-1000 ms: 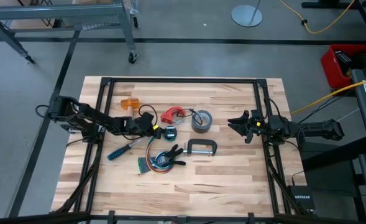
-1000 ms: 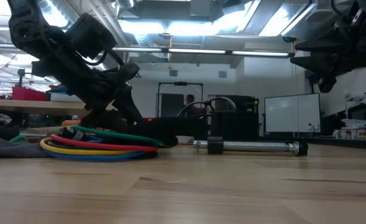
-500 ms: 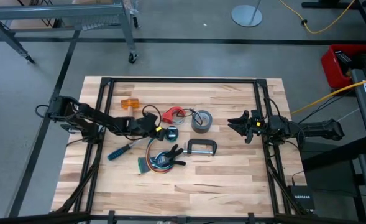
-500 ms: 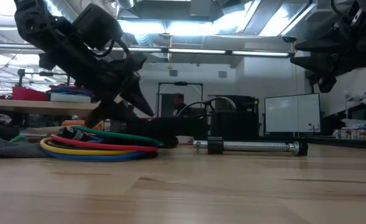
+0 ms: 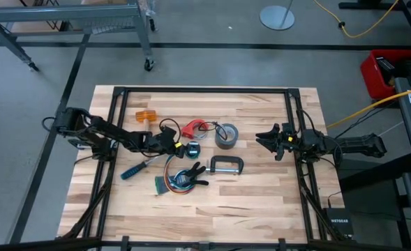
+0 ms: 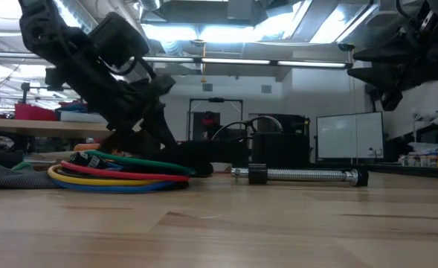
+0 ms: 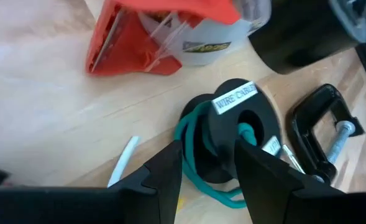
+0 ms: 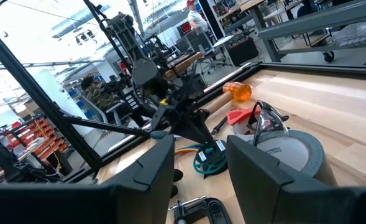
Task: Coil cords
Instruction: Uncoil the blue wire from the spool
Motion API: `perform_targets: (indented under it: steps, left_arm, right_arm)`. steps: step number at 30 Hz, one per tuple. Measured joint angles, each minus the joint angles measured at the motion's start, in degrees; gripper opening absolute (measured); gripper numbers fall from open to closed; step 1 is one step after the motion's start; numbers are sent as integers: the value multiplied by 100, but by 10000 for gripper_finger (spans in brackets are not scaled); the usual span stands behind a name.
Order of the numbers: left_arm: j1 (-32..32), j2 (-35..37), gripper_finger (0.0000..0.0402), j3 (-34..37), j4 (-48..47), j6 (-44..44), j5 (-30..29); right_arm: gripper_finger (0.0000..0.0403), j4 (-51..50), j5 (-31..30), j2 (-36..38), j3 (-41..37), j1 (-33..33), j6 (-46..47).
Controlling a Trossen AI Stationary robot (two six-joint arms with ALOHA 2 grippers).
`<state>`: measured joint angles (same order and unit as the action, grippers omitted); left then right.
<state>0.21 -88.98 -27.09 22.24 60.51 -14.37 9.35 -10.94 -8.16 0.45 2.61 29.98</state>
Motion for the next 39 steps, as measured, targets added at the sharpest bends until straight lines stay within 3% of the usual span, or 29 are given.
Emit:
perform_targets:
  steps: [11,23,32,39]
  left_arm:
    - [-2,-864,138,-8,1618,31,81]
    - [-25,-876,138,-116,1570,25,107]
    - [-59,-875,138,-453,1559,-509,107]
    - [-59,-875,120,-507,853,-487,101]
  right_arm:
    - [150,-9,1,0,1,0,0]
    - [150,-16,2,0,2,0,0]
    - [150,-16,1,0,2,0,0]
    - [150,-18,2,0,0,0,0]
